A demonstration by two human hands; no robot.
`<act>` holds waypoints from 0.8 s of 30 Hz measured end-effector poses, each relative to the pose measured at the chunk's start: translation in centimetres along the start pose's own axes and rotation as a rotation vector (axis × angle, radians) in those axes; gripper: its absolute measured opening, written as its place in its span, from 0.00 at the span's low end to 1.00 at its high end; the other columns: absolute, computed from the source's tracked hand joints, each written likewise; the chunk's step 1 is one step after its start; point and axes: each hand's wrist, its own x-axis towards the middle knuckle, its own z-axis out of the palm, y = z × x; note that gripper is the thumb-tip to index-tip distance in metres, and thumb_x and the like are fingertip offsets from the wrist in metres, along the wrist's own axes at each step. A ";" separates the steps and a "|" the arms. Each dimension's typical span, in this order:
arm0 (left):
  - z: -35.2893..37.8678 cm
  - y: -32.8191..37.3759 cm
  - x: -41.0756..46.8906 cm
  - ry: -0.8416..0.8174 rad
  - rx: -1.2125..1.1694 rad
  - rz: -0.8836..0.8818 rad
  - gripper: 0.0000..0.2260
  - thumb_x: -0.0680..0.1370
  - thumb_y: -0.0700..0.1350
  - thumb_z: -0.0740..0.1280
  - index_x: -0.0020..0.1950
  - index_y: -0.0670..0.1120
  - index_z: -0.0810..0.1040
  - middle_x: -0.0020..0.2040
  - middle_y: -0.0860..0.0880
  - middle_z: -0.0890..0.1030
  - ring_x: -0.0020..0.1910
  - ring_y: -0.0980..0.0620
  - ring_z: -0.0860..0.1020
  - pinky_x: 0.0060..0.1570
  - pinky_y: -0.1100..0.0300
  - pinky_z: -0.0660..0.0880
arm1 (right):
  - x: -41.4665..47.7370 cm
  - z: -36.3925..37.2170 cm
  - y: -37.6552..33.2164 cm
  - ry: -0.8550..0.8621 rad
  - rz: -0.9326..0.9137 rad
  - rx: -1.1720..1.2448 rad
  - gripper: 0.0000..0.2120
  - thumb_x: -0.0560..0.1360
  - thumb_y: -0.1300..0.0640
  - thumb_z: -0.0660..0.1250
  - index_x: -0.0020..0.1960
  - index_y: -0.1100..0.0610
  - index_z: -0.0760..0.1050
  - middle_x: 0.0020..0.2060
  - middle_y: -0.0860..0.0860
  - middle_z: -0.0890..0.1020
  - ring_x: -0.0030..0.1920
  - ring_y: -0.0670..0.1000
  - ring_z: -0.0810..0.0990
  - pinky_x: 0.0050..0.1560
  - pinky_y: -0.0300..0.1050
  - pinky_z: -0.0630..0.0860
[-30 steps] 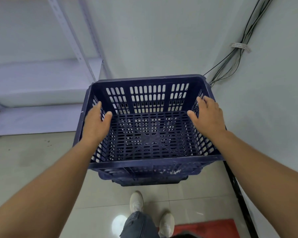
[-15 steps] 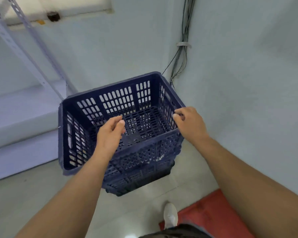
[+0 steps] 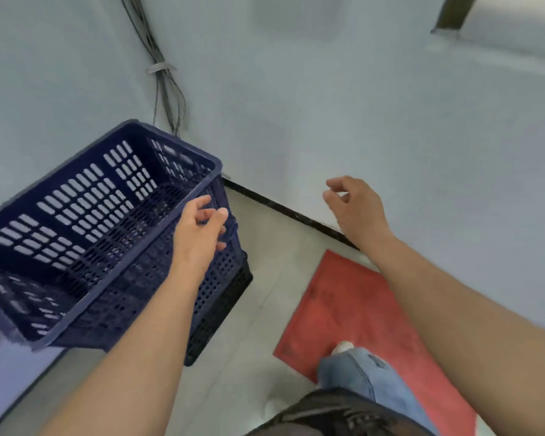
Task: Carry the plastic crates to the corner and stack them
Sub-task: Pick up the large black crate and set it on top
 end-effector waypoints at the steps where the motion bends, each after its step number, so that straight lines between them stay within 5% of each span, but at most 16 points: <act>1: 1.5 0.2 -0.5 -0.047 0.001 0.009 0.16 0.79 0.46 0.65 0.67 0.50 0.71 0.51 0.52 0.76 0.48 0.52 0.78 0.37 0.61 0.80 | -0.6 -1.5 1.1 0.030 0.020 -0.017 0.14 0.78 0.52 0.63 0.62 0.55 0.76 0.59 0.51 0.78 0.45 0.46 0.75 0.56 0.43 0.71; 8: 12.4 2.7 -4.1 -0.308 0.083 0.089 0.16 0.78 0.47 0.67 0.65 0.55 0.71 0.65 0.47 0.74 0.63 0.50 0.74 0.52 0.50 0.79 | -3.9 -11.6 9.1 0.208 0.147 0.037 0.15 0.76 0.55 0.65 0.63 0.54 0.76 0.62 0.50 0.75 0.49 0.45 0.76 0.55 0.39 0.69; 14: 26.3 5.1 -10.7 -0.533 0.130 0.136 0.18 0.78 0.46 0.67 0.67 0.54 0.71 0.67 0.46 0.73 0.54 0.61 0.74 0.58 0.52 0.75 | -8.9 -22.2 18.7 0.317 0.296 0.054 0.16 0.76 0.59 0.63 0.63 0.52 0.76 0.62 0.49 0.73 0.53 0.43 0.76 0.53 0.35 0.66; 24: 47.4 6.2 -23.7 -0.870 0.222 0.203 0.19 0.78 0.48 0.67 0.69 0.55 0.71 0.66 0.49 0.73 0.55 0.62 0.75 0.59 0.52 0.76 | -18.2 -37.3 33.2 0.522 0.565 0.021 0.17 0.76 0.59 0.63 0.64 0.53 0.76 0.61 0.52 0.74 0.55 0.47 0.77 0.56 0.41 0.71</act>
